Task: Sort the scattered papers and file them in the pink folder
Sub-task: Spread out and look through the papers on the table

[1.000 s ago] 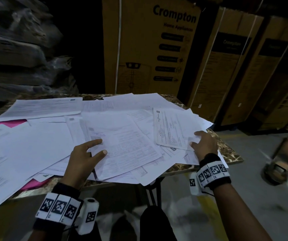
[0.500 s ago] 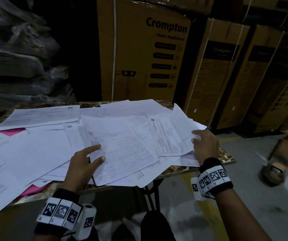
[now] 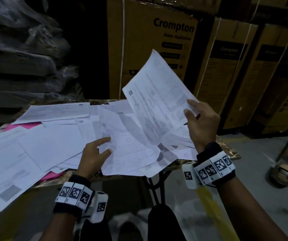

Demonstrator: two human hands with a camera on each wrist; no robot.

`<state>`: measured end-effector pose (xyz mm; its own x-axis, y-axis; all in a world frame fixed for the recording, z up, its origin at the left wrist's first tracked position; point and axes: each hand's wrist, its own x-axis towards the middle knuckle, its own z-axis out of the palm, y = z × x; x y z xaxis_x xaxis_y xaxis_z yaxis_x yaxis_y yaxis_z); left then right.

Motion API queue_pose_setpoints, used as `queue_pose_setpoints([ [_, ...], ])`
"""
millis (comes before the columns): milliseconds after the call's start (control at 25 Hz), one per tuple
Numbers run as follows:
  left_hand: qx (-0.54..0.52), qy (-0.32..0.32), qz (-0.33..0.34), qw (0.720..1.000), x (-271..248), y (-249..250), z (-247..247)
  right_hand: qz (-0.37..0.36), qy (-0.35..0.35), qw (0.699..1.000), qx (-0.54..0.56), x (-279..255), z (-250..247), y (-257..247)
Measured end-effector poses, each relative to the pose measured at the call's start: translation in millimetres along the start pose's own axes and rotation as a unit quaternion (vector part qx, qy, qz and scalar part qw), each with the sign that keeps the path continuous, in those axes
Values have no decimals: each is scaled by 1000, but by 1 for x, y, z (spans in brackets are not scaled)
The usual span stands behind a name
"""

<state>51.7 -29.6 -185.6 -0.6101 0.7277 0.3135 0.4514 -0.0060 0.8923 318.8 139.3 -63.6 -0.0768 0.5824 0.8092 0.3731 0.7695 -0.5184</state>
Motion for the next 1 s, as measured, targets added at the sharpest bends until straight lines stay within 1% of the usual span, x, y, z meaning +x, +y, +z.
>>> queue_pose_setpoints([
  [80, -7, 1, -6, 1000, 0, -1, 0, 54, -26, 998, 30, -6, 7, -2],
  [160, -11, 2, -12, 1000, 0, -1, 0, 93, -37, 994, 51, -12, 14, -1],
  [240, -4, 2, -11, 1000, 0, -1, 0, 135, -40, 987, 74, -12, 21, 8],
  [320, -4, 4, -11, 1000, 1, -2, 0, 177, -62, 979, 85, -14, 28, 19],
  [480, -19, 24, -22, 999, -3, 8, 2, 247, -146, 954, 90, -39, 43, 33],
  [560, -31, 29, -45, 998, -4, 15, 2, 281, -205, 930, 117, -57, 47, 30],
  [680, -39, 31, -68, 996, -4, 17, 4, 295, -271, 908, 127, -79, 50, 24],
  [840, -5, 35, -70, 997, -4, 13, 4, 303, -308, 891, 137, -87, 53, 21],
  [1000, -5, 50, -69, 996, -3, 9, 3, 307, -339, 880, 130, -88, 51, 19],
])
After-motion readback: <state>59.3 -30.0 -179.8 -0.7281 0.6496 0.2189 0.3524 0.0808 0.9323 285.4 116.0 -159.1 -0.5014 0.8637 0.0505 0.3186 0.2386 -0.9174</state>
